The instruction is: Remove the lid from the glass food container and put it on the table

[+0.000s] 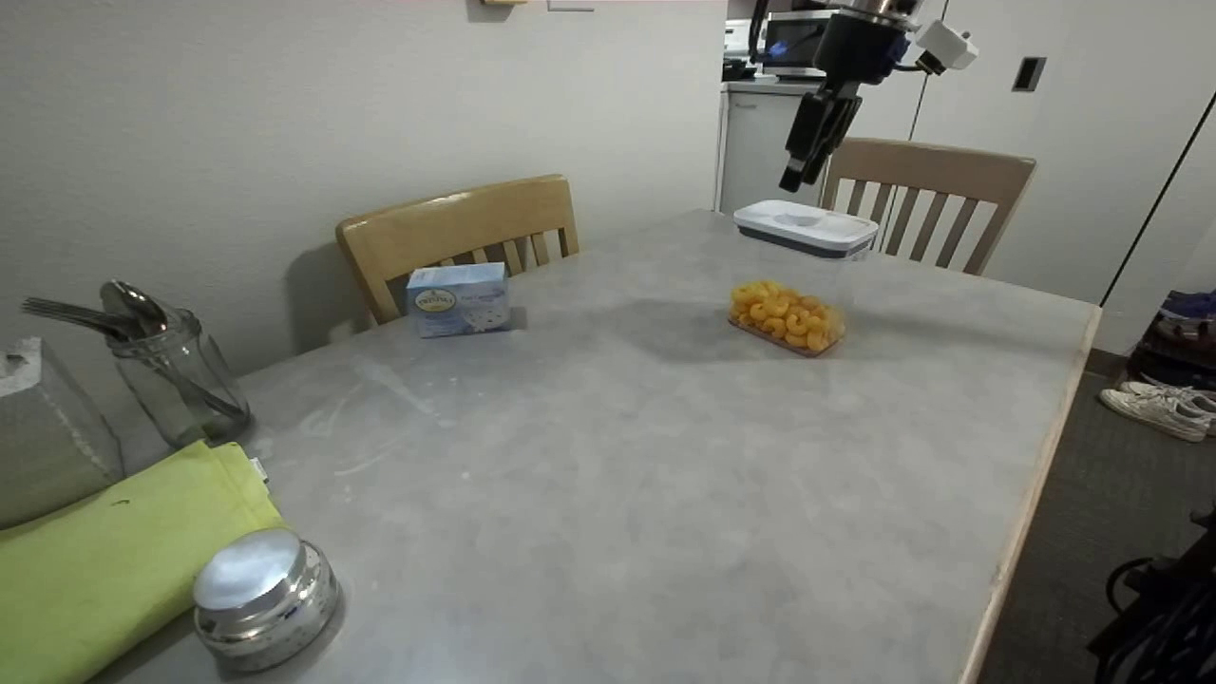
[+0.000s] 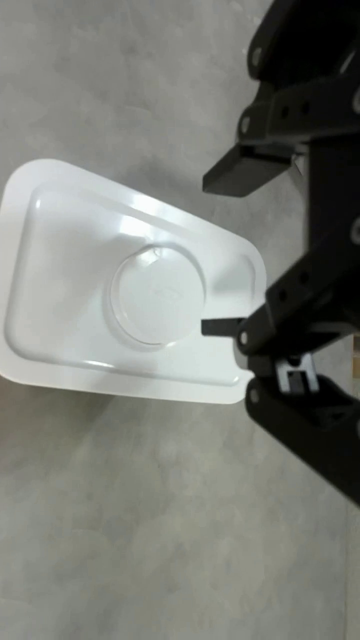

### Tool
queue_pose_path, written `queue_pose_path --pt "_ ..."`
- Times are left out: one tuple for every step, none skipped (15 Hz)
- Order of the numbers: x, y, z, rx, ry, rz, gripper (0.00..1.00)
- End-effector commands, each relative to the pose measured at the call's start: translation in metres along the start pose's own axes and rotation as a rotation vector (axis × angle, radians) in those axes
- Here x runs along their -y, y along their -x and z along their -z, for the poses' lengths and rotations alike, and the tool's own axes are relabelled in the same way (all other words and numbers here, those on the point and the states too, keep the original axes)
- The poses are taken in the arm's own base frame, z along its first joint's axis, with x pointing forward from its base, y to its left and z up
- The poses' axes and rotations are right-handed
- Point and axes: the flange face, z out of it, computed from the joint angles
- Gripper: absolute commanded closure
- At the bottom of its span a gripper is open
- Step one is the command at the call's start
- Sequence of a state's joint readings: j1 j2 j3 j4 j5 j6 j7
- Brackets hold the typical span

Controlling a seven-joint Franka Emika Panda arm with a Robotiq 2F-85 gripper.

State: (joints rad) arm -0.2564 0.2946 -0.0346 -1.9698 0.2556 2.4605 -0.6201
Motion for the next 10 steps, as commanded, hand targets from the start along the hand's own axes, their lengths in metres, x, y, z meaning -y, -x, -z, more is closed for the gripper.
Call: queue_pose_path --pt "-0.014 0.006 -0.007 -0.005 0.015 0.005 0.05" --pt "-0.017 0.009 -0.012 0.002 0.016 -0.004 0.01" --pt "-0.021 0.013 -0.016 0.009 0.02 -0.011 0.0" --pt "-0.024 0.016 -0.021 0.019 0.02 -0.02 0.0" --pt "-0.027 0.019 -0.025 0.025 0.02 -0.027 0.0" --pt "-0.03 0.022 -0.031 0.035 0.02 -0.034 0.0" --pt "-0.032 0.024 -0.035 0.042 0.017 -0.04 0.0" --pt "-0.032 0.025 -0.039 0.046 0.014 -0.042 0.0" --pt "-0.032 0.025 -0.042 0.05 0.012 -0.042 0.0" --pt "-0.03 0.024 -0.042 0.049 0.011 -0.037 0.0"
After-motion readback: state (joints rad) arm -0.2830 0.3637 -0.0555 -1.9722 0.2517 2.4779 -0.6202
